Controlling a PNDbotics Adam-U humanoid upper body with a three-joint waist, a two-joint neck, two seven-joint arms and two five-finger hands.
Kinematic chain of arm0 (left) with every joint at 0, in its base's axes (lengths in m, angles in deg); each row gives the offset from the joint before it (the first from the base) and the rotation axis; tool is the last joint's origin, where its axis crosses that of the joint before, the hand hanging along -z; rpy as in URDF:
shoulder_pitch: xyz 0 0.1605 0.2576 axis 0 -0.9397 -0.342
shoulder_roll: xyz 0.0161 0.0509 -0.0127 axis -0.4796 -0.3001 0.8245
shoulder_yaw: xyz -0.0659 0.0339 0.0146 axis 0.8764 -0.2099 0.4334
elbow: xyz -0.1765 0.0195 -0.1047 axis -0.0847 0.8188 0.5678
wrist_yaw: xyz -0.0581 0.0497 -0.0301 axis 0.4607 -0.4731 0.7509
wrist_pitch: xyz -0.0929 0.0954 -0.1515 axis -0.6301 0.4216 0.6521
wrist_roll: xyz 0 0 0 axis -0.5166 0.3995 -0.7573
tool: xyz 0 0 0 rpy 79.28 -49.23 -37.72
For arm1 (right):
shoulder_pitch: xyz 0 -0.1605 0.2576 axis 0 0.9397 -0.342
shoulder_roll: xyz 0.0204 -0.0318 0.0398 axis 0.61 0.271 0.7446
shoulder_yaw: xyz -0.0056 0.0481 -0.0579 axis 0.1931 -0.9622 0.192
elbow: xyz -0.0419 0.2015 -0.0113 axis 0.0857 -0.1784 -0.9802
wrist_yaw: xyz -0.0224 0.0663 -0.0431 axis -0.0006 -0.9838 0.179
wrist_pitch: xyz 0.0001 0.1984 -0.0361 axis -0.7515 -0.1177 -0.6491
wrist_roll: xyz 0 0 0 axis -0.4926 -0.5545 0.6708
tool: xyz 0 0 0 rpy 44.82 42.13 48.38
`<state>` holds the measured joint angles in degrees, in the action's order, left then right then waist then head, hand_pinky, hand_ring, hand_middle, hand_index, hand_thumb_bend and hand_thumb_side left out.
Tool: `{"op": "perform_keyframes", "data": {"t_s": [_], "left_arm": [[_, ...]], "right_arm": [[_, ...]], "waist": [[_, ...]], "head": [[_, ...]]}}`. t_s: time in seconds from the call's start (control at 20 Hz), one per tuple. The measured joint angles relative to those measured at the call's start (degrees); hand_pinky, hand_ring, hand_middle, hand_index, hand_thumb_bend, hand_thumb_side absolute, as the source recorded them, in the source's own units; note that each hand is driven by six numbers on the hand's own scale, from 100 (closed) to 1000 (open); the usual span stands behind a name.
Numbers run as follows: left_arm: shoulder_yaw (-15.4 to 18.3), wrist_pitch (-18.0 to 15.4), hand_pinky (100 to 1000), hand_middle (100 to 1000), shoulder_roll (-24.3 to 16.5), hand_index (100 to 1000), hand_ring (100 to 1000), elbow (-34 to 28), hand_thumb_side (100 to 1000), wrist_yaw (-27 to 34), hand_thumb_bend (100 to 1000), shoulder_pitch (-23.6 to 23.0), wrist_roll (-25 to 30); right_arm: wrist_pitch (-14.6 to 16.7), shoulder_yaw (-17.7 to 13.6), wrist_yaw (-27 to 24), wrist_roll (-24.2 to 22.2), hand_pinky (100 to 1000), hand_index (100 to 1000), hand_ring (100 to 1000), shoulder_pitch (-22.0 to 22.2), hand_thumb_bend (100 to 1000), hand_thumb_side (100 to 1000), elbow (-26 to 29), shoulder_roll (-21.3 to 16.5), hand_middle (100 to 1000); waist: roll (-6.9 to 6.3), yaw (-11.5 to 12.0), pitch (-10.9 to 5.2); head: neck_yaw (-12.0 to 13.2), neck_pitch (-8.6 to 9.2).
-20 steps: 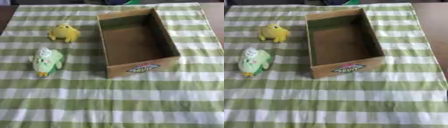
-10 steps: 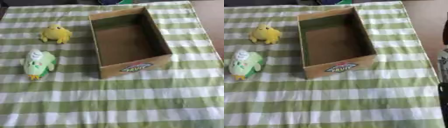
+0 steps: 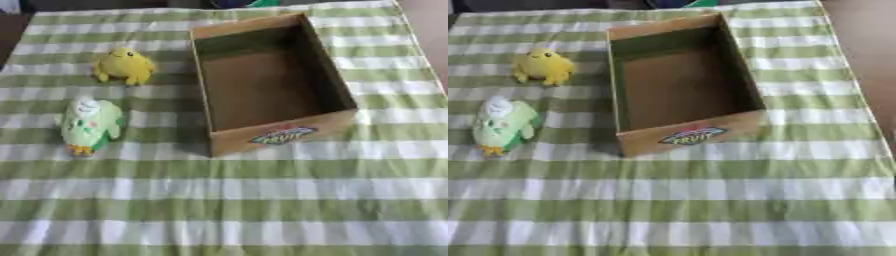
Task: Pick up objects on the table and place them in the box.
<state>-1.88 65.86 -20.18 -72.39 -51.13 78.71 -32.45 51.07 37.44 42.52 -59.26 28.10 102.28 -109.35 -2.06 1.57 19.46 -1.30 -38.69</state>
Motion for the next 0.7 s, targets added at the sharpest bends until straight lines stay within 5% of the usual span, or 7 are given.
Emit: {"op": "perform_keyframes", "data": {"t_s": [0.55, 0.65, 0.7], "left_arm": [[-9.18, 1.44, 561, 747, -11.53, 874, 722, 7.41, 786, -17.78, 100, 5.48, 8.94], [-10.9, 1.83, 565, 752, -12.74, 883, 727, 8.56, 898, -19.56, 152, 6.13, 9.83], [-11.83, 1.86, 576, 768, -13.23, 899, 744, 9.15, 1000, -20.35, 428, 6.49, 10.47]], "right_arm": [[-0.37, 0.75, -0.03, -1.08, 747, 848, 647, -0.94, 100, 971, 0.0, 0.0, 534], [-0.32, 1.0, -0.05, -1.24, 747, 848, 647, -0.95, 100, 972, 0.0, 0.0, 534], [-0.35, 1.04, -0.07, -1.31, 747, 848, 647, -0.97, 100, 972, 0.0, 0.0, 534]], "waist": [[-0.11, -0.59, -0.41], [-0.09, -0.82, -0.41], [-0.09, -0.85, -0.4]], "head": [[2.34, 0.47], [2.42, 0.51], [2.45, 0.53]]}}
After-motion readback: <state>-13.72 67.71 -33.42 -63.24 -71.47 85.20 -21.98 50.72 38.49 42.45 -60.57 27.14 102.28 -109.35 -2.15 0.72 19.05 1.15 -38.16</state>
